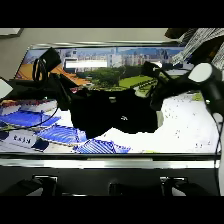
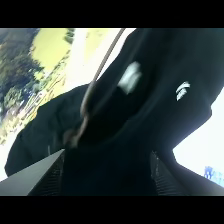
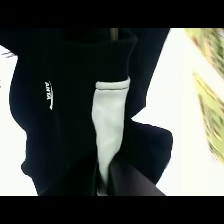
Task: Fold the clothes and pants, and hang the long-sleeved shirts on hangers.
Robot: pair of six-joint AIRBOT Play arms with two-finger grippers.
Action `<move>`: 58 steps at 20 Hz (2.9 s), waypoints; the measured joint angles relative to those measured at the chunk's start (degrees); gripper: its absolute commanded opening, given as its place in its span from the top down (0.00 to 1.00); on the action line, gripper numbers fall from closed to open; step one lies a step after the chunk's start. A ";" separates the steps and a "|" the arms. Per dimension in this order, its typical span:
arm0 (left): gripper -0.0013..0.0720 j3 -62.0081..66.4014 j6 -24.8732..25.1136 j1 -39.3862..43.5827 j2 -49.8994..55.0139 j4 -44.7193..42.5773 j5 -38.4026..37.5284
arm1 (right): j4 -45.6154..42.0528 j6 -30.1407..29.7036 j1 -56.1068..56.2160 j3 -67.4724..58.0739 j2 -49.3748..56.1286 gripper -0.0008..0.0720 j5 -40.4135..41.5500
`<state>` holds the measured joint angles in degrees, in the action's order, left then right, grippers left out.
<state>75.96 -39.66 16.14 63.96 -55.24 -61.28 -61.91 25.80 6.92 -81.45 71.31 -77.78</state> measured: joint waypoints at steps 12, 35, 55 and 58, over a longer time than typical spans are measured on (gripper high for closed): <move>0.14 0.00 -43.71 0.44 1.86 0.00 17.68 | -62.47 67.91 0.04 -0.59 -28.00 0.95 0.85; 0.15 0.00 -47.36 2.49 1.97 0.20 18.73 | -71.84 82.95 -43.69 -35.52 -9.27 0.95 5.27; 0.14 -0.02 -47.39 2.58 1.99 0.15 18.73 | -78.95 89.94 -51.98 -36.96 -9.90 0.96 38.27; 0.14 0.00 -47.39 2.69 1.99 0.15 18.75 | -82.71 90.55 -51.98 -36.94 -9.94 0.96 40.76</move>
<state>75.96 -87.05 18.83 65.95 -55.09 -42.52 -144.62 116.36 -45.06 -118.39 61.36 -37.01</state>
